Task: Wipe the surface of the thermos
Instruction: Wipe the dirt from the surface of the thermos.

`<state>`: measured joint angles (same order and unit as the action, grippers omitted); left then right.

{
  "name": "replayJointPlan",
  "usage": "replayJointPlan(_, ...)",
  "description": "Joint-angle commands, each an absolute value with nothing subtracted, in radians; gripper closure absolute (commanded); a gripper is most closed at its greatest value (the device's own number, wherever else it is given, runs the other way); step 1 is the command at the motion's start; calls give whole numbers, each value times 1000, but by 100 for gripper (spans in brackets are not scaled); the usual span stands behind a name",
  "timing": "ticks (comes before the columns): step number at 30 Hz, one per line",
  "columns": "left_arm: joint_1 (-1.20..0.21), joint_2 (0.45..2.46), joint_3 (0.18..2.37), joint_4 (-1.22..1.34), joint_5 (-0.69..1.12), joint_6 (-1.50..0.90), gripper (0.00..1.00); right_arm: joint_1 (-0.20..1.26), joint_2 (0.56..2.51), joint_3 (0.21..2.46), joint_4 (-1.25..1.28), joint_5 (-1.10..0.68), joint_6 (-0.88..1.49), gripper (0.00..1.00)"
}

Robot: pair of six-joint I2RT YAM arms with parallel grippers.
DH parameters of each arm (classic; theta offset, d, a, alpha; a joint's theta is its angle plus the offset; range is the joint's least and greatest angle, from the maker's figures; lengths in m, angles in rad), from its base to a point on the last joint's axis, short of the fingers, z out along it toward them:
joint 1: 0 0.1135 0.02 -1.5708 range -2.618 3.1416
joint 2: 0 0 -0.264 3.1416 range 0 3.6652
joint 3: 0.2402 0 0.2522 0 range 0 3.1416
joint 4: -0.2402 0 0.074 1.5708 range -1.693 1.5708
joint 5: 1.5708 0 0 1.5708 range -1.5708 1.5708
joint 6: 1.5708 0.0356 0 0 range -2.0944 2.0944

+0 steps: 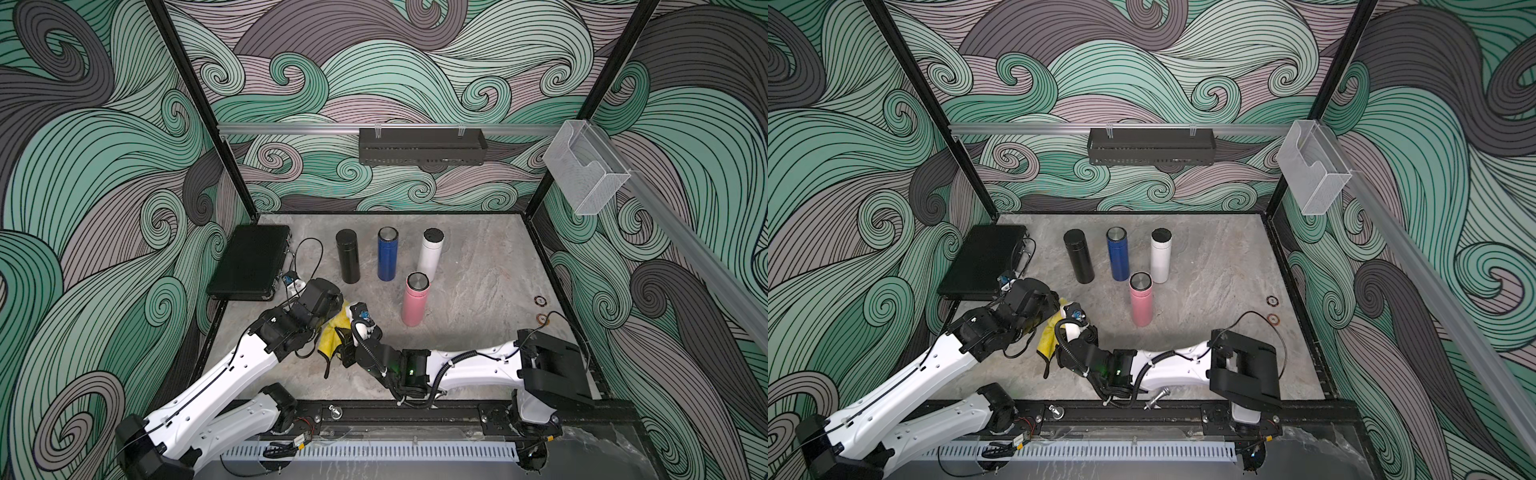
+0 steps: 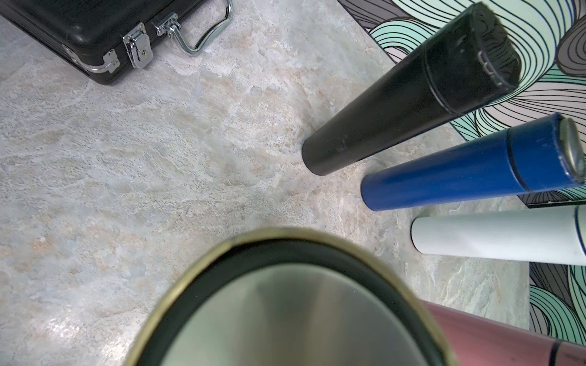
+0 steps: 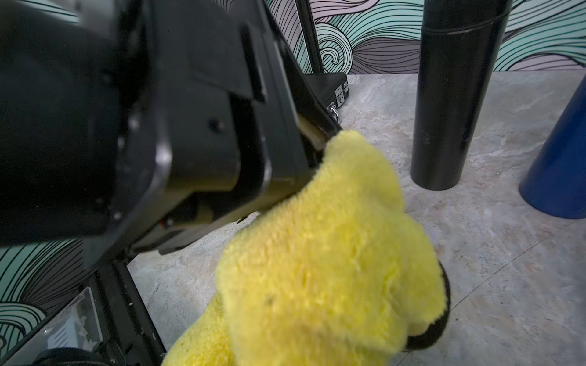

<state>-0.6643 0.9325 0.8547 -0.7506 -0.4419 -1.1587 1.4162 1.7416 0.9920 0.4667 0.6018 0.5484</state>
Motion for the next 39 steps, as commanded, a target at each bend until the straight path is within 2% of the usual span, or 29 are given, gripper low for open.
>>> replayJointPlan(1,-672,956,897,-680,-468,-1182,100,1419,1770,997,487,642,671,100)
replayJointPlan(8,-672,957,897,-651,-483,-1180,100,1382,1700,867,378,696,851,100)
replayJointPlan(11,-672,959,903,-655,-493,-1176,100,1377,1682,850,379,663,840,100)
replayJointPlan(18,-672,947,893,-631,-472,-1196,100,1413,1744,909,606,506,620,100)
replayJointPlan(25,-672,920,911,-640,-477,-1198,100,1407,1849,923,788,414,587,100)
replayJointPlan(39,-672,902,936,-620,-451,-1140,100,1372,1784,812,597,497,739,100)
